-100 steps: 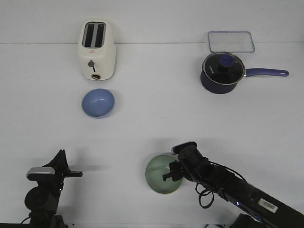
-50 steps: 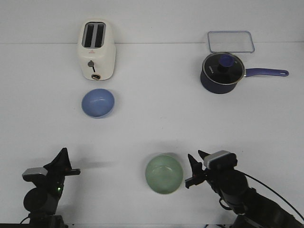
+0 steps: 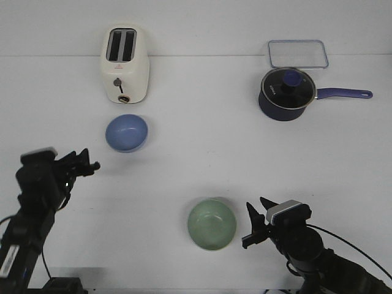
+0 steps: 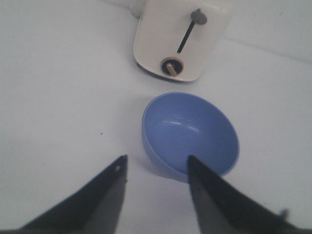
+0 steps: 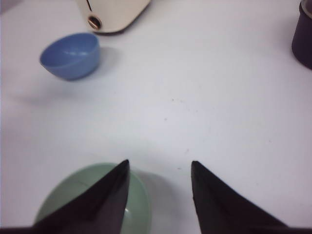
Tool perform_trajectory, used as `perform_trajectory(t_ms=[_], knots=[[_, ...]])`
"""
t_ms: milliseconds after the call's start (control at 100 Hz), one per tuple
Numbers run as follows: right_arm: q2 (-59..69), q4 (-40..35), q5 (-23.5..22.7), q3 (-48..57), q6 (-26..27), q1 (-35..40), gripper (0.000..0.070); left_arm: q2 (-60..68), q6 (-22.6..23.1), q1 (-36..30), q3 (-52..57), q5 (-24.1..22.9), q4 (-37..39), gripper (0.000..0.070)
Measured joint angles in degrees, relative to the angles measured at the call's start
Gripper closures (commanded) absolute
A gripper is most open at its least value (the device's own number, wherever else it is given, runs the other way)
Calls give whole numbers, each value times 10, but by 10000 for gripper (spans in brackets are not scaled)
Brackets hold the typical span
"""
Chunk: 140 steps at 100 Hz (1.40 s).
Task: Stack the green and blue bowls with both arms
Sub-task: 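Reach the left gripper to the blue bowl and grasp its rim, then carry the blue bowl with the left gripper over the green bowl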
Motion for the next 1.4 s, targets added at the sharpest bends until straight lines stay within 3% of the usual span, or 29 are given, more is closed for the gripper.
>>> perform_trajectory(t_ms=[290,520,700,790,820,890,1220,1400], knots=[[26,0,0,0,0,0,433,309,7,0,185,14,-47,254],[31,0,6,0,0,0,433,438,7,0,246,19,-60,260],[31,0,18,0,0,0,433,472,8,-4,247,27,-35,449],[31,0,19,0,0,0,433,476,8,-8,247,27,-26,472],[31,0,19,0,0,0,433,477,8,-9,247,27,-26,515],[31,0,19,0,0,0,433,478,9,-11,247,27,-26,700],[31,0,19,0,0,0,433,473,10,-13,247,54,-60,690],[31,1,19,0,0,0,433,367,17,-19,247,86,-83,690]])
